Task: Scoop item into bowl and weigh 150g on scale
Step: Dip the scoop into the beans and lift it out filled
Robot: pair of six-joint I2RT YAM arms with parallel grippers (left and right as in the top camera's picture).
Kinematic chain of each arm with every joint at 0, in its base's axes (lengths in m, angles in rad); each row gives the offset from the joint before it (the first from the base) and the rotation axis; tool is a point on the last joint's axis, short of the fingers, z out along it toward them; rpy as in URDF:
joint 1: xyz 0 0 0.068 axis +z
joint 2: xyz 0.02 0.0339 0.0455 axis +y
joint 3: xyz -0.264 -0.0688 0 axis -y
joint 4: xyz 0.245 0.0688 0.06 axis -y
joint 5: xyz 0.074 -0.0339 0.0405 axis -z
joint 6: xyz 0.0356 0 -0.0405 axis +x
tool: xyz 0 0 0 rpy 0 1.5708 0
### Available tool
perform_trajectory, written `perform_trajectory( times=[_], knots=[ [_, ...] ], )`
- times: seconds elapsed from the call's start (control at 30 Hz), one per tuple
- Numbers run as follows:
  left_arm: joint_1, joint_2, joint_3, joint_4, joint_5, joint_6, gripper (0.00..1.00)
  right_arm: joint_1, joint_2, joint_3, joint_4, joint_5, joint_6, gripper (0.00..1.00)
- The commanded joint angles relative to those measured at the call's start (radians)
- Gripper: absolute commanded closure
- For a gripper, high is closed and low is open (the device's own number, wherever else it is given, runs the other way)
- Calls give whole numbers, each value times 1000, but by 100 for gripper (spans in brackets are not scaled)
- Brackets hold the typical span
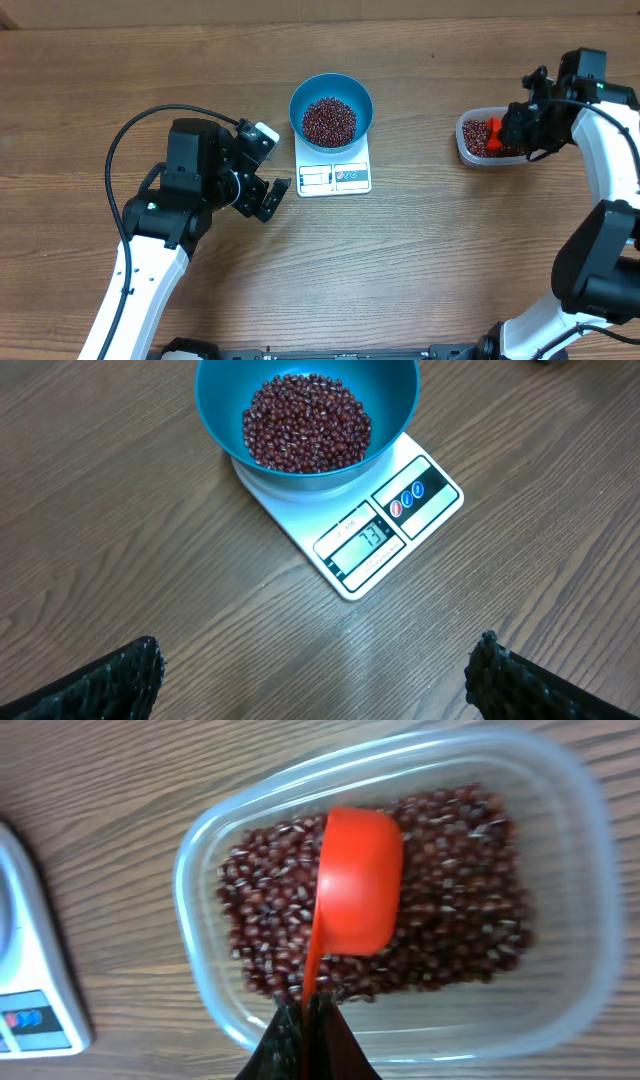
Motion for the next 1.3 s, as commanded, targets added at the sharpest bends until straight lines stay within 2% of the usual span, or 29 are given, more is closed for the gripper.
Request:
perform_trajectory(
  times=[0.0, 0.23, 0.73, 1.27],
  knots=[
    [4, 7, 15, 2, -7, -10, 0, 0, 7, -18, -1, -108, 3, 96],
    [4, 7, 15, 2, -7, -10, 0, -59, 7, -18, -2, -230, 38, 96],
    [4, 7, 15, 2, -7, -10, 1, -227, 7, -29, -12, -334, 74, 96],
    [4, 7, 15, 2, -7, -10, 0, -341, 7, -37, -63, -614, -38, 96]
  ],
)
